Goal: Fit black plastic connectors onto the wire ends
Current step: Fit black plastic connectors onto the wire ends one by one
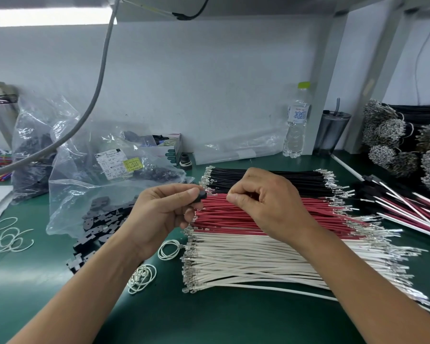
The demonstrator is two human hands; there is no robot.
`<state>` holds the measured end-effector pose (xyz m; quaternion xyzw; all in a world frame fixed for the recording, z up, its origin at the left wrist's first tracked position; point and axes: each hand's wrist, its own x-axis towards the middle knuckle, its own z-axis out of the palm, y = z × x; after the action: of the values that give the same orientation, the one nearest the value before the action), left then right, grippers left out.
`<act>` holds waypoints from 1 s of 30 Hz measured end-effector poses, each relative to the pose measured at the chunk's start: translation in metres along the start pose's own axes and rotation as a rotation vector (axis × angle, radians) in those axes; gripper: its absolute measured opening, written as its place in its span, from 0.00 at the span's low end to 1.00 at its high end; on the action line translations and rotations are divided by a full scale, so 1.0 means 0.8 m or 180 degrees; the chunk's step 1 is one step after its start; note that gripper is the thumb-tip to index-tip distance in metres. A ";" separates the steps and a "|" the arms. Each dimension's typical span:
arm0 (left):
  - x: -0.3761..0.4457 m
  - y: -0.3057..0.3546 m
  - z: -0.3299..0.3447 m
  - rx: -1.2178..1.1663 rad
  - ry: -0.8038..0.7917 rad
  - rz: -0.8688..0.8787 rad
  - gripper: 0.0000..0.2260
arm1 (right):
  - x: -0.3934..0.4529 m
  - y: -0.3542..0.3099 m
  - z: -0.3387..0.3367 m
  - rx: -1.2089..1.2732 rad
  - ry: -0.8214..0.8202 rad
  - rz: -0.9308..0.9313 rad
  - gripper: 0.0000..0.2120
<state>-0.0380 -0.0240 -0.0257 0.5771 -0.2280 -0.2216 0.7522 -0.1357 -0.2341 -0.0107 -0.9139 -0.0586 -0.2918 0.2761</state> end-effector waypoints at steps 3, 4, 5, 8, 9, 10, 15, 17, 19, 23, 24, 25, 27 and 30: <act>0.000 -0.001 0.001 0.0015 -0.0027 -0.0002 0.10 | 0.000 -0.001 0.000 -0.0034 -0.0080 0.0050 0.05; 0.000 -0.001 0.001 0.0017 -0.0029 -0.0002 0.09 | 0.000 -0.001 0.000 -0.0026 -0.0094 0.0074 0.05; 0.000 -0.002 0.002 0.0014 -0.0031 -0.0001 0.09 | 0.001 -0.001 0.000 -0.0001 -0.0102 0.0109 0.06; -0.001 -0.001 0.003 0.0042 -0.0037 0.0004 0.09 | 0.002 -0.002 -0.001 0.0053 -0.0137 0.0214 0.05; -0.001 -0.001 0.004 0.0084 -0.0036 0.0011 0.10 | 0.001 -0.002 -0.001 0.0061 -0.0151 0.0227 0.05; -0.002 -0.001 0.004 0.0150 -0.0030 0.0025 0.11 | 0.001 -0.004 -0.001 0.0084 -0.0164 0.0233 0.05; -0.003 -0.005 0.009 0.0397 -0.0010 0.0017 0.13 | 0.001 -0.005 -0.003 0.0231 -0.0192 0.0323 0.06; -0.003 -0.006 0.011 0.0296 0.0022 -0.0017 0.12 | 0.002 -0.004 -0.002 0.0305 -0.0150 0.0324 0.06; -0.003 -0.005 0.012 0.0162 0.0040 -0.0021 0.13 | 0.000 -0.007 0.004 0.0306 -0.0075 0.0222 0.06; -0.005 -0.001 0.017 0.0073 0.0051 0.0073 0.17 | -0.002 -0.012 0.014 0.0013 0.0031 0.0026 0.07; -0.005 0.000 0.017 0.0331 0.0087 0.0242 0.17 | -0.001 -0.011 0.014 -0.0037 0.0013 0.0072 0.07; -0.005 0.001 0.016 0.0678 0.0121 0.0461 0.16 | 0.000 -0.009 0.013 -0.0047 -0.0023 0.0128 0.08; -0.005 0.002 0.014 0.1352 0.0167 0.0886 0.14 | 0.001 -0.005 0.011 0.0058 -0.0055 0.0203 0.08; -0.006 0.000 0.011 0.2001 0.0220 0.1025 0.08 | -0.001 -0.003 0.011 0.0161 0.0010 0.0215 0.05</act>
<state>-0.0473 -0.0281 -0.0239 0.7442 -0.3476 0.0004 0.5704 -0.1326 -0.2273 -0.0160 -0.9076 -0.0346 -0.2821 0.3090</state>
